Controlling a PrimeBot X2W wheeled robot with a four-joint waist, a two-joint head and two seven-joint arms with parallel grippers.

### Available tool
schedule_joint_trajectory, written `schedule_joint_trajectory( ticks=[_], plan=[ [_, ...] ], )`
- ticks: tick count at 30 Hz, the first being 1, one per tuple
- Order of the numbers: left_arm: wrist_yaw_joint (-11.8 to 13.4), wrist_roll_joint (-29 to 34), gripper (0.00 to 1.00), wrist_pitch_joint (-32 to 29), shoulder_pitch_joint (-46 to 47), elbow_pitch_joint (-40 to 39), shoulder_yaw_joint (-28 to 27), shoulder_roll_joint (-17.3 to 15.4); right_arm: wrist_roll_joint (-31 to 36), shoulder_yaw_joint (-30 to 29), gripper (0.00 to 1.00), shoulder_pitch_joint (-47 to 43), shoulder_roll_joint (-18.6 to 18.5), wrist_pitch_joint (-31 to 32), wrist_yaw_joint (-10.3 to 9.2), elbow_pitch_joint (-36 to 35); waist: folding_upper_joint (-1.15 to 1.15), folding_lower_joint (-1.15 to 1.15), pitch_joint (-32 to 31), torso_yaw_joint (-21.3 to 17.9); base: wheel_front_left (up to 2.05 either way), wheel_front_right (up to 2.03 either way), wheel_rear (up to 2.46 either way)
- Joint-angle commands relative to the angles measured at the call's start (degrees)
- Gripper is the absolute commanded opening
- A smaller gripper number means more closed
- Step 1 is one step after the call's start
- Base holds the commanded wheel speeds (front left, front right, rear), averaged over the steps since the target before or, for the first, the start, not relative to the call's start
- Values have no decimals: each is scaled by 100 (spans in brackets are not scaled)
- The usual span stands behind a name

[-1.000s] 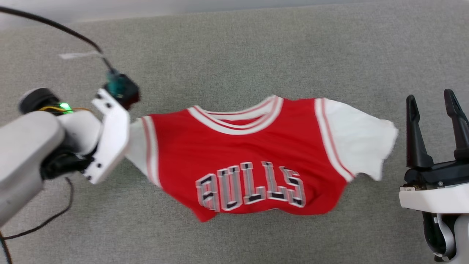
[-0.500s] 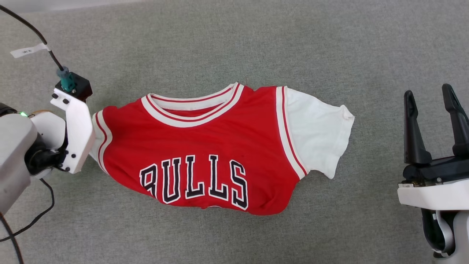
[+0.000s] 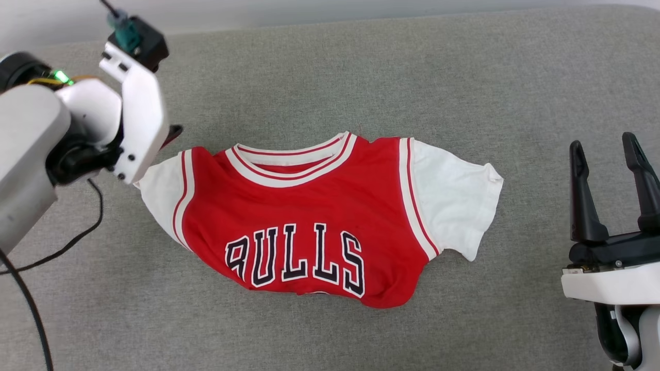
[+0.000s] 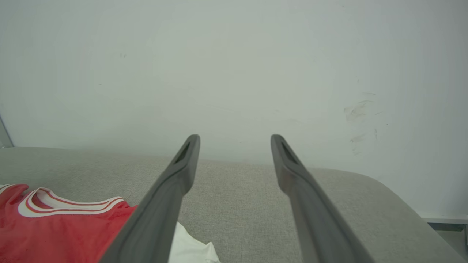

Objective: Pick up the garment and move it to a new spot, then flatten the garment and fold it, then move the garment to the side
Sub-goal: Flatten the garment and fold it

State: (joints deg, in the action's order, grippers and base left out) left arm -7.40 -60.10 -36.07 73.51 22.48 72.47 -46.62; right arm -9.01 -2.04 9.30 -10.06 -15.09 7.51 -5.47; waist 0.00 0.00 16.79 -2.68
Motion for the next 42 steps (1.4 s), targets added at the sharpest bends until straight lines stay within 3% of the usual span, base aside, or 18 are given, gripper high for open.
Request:
schedule_joint_trajectory(
  ticks=[1, 7, 14, 26, 28, 42],
  plan=[
    [1, -84, 100, -53, 91, -82, 13, 83, -42, 23, 100, 1, -1, -11, -4, -29, 0, 0, 22, -13, 0, 0, 0],
    [0, -226, 100, -563, 346, -452, 60, 308, -58, 131, 100, 135, -12, -11, -4, -69, 0, 0, 244, -160, 0, 0, 0],
    [0, 34, 100, -1419, 96, -505, 95, 483, -41, 150, 100, 269, 59, -11, -4, -127, 0, 0, 630, -377, 0, 0, 0],
    [0, 443, 100, -1783, -630, -501, 154, 622, 6, 151, 100, 474, 139, -11, -4, -118, 0, 0, 970, -507, 0, 0, 0],
    [-1, 534, 0, -1733, -686, -518, 165, 652, 19, 156, 100, 479, 152, -11, -4, -97, 0, 0, 960, -492, 0, 0, 0],
    [-1, 407, 0, -263, 486, -1131, 89, 594, -34, 57, 100, 326, 169, -11, -4, -103, 0, 0, 706, -369, 0, 0, 0]
  ],
)
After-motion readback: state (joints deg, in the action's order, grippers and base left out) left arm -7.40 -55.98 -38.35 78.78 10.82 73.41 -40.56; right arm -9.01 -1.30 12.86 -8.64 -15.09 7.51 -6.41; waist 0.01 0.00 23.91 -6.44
